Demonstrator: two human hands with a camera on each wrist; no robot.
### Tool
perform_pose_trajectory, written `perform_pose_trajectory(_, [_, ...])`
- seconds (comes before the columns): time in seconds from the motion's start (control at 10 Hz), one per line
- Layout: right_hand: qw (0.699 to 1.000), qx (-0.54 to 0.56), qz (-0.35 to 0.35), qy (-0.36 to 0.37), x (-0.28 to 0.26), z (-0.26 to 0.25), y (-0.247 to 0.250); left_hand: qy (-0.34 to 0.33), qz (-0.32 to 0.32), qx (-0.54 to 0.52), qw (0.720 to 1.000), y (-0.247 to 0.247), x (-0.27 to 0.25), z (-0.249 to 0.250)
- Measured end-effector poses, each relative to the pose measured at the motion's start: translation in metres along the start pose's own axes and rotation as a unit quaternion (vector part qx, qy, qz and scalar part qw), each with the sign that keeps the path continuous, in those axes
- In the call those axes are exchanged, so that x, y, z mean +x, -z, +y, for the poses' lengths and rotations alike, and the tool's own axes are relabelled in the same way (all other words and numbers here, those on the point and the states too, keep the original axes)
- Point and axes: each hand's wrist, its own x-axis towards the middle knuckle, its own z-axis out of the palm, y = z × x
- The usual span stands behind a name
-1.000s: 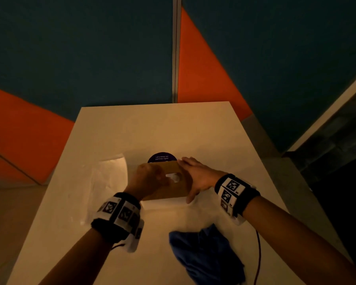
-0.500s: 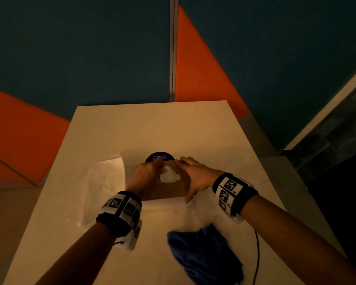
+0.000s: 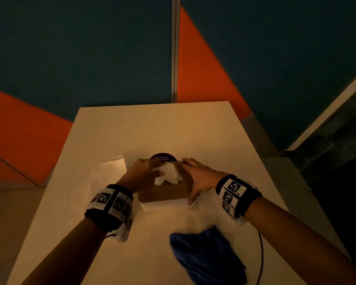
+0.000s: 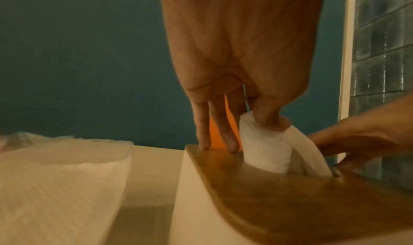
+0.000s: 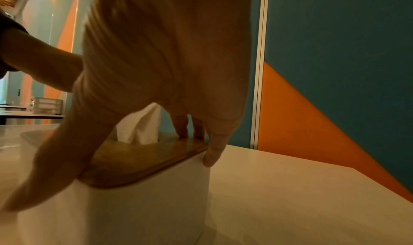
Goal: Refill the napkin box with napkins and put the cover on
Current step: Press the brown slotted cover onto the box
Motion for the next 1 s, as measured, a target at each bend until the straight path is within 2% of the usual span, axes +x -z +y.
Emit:
perform_pose_trajectory(0.2, [0.999, 0.036, -0.002, -0.002, -0.003, 0.003, -0.003, -0.004, 0.025, -0.036, 0.999, 0.0, -0.009, 0.008])
perform_pose_trajectory(0.3, [0.993, 0.113, 0.015, -0.029, -0.01, 0.012, -0.015, 0.048, -0.02, -0.012, 0.999, 0.001, -0.025, -0.004])
perform_pose_trajectory(0.4, [0.969, 0.241, 0.023, -0.048, -0.017, 0.02, -0.03, 0.129, -0.097, -0.035, 0.986, 0.0, -0.034, -0.023])
perform_pose_trajectory(0.5, [0.912, 0.408, 0.037, -0.029, -0.019, 0.025, -0.04, 0.154, -0.112, -0.097, 0.977, 0.003, -0.038, -0.028])
perform_pose_trajectory(0.6, [0.88, 0.466, 0.077, -0.047, -0.018, 0.023, -0.044, 0.169, -0.105, -0.105, 0.974, 0.003, -0.037, -0.029])
perform_pose_trajectory(0.8, [0.913, 0.384, 0.11, -0.085, -0.019, 0.014, -0.047, 0.174, -0.141, -0.088, 0.971, 0.003, -0.035, -0.023])
perform_pose_trajectory(0.9, [0.918, 0.371, 0.104, -0.095, -0.021, 0.013, -0.046, 0.179, -0.144, -0.059, 0.971, 0.003, -0.037, -0.02])
perform_pose_trajectory(1.0, [0.92, 0.358, 0.111, -0.113, -0.034, 0.009, -0.037, 0.18, -0.127, -0.087, 0.972, 0.006, -0.05, -0.013])
